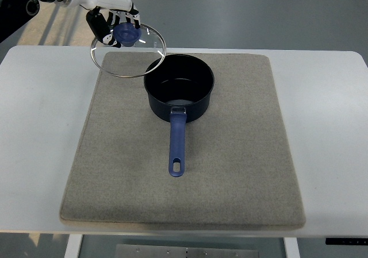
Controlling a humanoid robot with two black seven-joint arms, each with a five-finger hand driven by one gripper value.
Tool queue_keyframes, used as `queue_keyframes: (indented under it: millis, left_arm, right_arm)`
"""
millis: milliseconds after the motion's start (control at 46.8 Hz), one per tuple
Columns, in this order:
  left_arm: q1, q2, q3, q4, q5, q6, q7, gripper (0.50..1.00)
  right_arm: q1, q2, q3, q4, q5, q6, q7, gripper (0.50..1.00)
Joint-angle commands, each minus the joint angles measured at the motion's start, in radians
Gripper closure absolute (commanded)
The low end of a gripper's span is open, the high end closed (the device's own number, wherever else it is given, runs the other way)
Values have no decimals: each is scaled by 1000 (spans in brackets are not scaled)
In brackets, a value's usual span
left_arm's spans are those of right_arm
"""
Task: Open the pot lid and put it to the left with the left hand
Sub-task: 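Lower the lid onto the mat beside the saucepan, nearer the left hand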
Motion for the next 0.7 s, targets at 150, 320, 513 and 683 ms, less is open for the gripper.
queue_keyframes:
  millis: [150,320,513,683]
  left_arm:
    - [75,60,-4,0,6,32,-8,1000]
    - [139,53,-2,0,8,103,-8,1000]
    - [192,33,7,0,9,127,-8,1000]
    - [227,25,7,2,8,152,-6,1000]
  right_arm:
    - [0,0,0,0,0,0,0,585]
    - [0,0,0,0,1,0,0,585]
    - [0,0,-1,0,1,0,0,585]
    - [0,0,0,0,0,0,0,585]
